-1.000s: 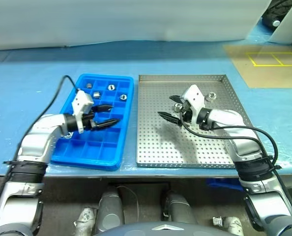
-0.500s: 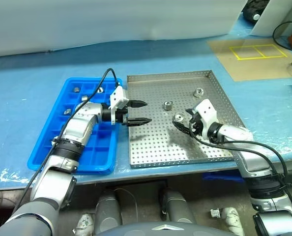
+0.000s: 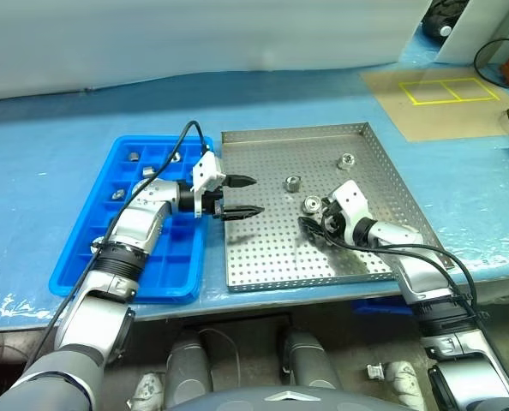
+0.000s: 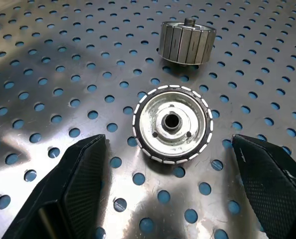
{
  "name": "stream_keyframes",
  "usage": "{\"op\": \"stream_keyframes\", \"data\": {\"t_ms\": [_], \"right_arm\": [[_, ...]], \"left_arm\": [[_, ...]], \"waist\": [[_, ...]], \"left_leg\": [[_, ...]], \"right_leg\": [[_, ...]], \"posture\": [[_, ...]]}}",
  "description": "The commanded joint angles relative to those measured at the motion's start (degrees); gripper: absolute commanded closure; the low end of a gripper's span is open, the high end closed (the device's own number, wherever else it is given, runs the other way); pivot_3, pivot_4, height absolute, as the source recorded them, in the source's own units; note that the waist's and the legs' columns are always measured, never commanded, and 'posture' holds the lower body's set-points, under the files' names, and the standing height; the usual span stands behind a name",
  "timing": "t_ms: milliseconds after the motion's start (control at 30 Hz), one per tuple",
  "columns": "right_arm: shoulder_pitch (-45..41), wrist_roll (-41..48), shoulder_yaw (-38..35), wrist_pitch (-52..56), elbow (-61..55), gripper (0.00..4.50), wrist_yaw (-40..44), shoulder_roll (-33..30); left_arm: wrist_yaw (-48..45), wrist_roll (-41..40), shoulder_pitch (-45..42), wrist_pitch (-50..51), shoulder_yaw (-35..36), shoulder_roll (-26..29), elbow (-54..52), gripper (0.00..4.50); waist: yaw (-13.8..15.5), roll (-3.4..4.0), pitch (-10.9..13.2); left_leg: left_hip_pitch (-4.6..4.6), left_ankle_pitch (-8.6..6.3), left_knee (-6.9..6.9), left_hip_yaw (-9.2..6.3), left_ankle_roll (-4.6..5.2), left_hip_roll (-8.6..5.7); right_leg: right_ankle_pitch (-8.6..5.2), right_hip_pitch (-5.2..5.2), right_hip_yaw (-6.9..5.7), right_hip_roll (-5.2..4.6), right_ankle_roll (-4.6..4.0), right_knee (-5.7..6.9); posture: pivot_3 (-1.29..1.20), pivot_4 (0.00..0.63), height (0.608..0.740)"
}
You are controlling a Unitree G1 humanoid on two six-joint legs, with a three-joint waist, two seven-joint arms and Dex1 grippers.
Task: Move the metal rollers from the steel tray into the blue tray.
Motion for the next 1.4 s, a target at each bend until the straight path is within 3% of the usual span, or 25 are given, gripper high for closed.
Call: {"op": "stream_keyframes", "data": {"t_ms": [33, 267, 400, 533, 800, 1100, 1300, 1400], "right_arm": [[-0.99, -0.83, -0.16, -1.65, 0.82, 0.34, -0.3, 0.41], [0.08, -0.01, -0.71, -0.59, -2.24, 0.34, 0.9, -0.54], [3.48, 2.97, -2.35, 3.85, -9.7, 0.34, 3.84, -3.18], [7.13, 10.11, -8.09, 11.71, -20.92, 0.34, 7.3, -7.63], [8.58, 14.59, -18.36, 19.09, -28.96, 0.34, 5.66, -14.38], [12.94, 16.42, -16.81, 22.67, -35.52, 0.34, 3.22, -13.8], [13.9, 16.82, -16.63, 22.51, -36.48, 0.34, 1.89, -12.97], [12.26, 18.62, -18.55, 23.79, -37.91, 0.34, 0.25, -12.14]], "left_arm": [[0.4, -0.38, 0.12, -0.76, 1.83, 1.13, -2.92, 0.83], [-0.35, -1.9, 0.38, 1.18, 3.12, 2.55, -5.23, 0.83], [-0.74, -1.22, 1.18, 0.55, 2.33, 2.4, -5.38, 0.83], [-0.37, -1.42, 3.14, 1.17, 1.8, 1.54, -7.28, 0.83], [-0.29, -1.19, 5.38, 0.85, 0.29, -1.34, -7.46, 0.83], [-0.22, -1.15, 4.64, 0.98, -0.27, -3.11, -8.22, 0.83], [1.75, 4.89, 1.19, -6.12, -2.8, -5.29, 1.62, 0.83], [6.27, 8.05, -5.46, -12.03, -2.78, -10.86, 14.09, 0.83]], "waist": [[0.0, 0.0, 0.0], [0.01, 0.0, 0.0], [0.4, 0.01, 0.0], [0.92, 0.03, 0.02], [0.82, 0.02, 0.01], [-0.36, 0.03, 0.01], [-0.57, 0.04, 0.0], [-0.6, 0.04, 0.01]], "left_leg": [[0.0, 0.0, 0.0, 0.0, 0.0, 0.0], [0.01, 0.0, 0.0, 0.0, 0.0, 0.0], [-0.02, -0.03, -0.05, 0.0, 0.04, 0.0], [-0.03, -0.07, -0.1, 0.04, 0.1, 0.0], [0.1, -0.07, -0.08, 0.09, 0.09, 0.0], [0.06, -0.08, -0.25, 0.13, 0.11, -0.01], [0.02, -0.09, -0.33, 0.13, 0.13, -0.06], [-0.01, -0.14, -0.31, 0.14, 0.21, -0.19]], "right_leg": [[0.0, 0.0, 0.0, 0.0, 0.0, 0.0], [0.0, 0.01, 0.0, 0.0, 0.0, 0.0], [0.0, 0.01, -0.01, 0.0, 0.0, -0.09], [0.0, 0.01, 0.01, -0.01, 0.0, -0.2], [-0.2, 0.1, 0.1, 0.0, 0.34, -0.2], [-0.24, 0.07, 0.1, 0.01, 0.4, -0.45], [-0.24, 0.1, 0.09, 0.0, 0.43, -0.61], [-0.21, 0.13, 0.14, -0.02, 0.49, -0.69]], "posture": [[-0.31, 0.15, 0.74], [-0.3, 0.15, 0.74], [-0.3, 0.15, 0.74], [-0.32, 0.15, 0.74], [-0.4, 0.15, 0.74], [-0.43, 0.15, 0.74], [-0.45, 0.15, 0.74], [-0.5, 0.15, 0.74]]}}
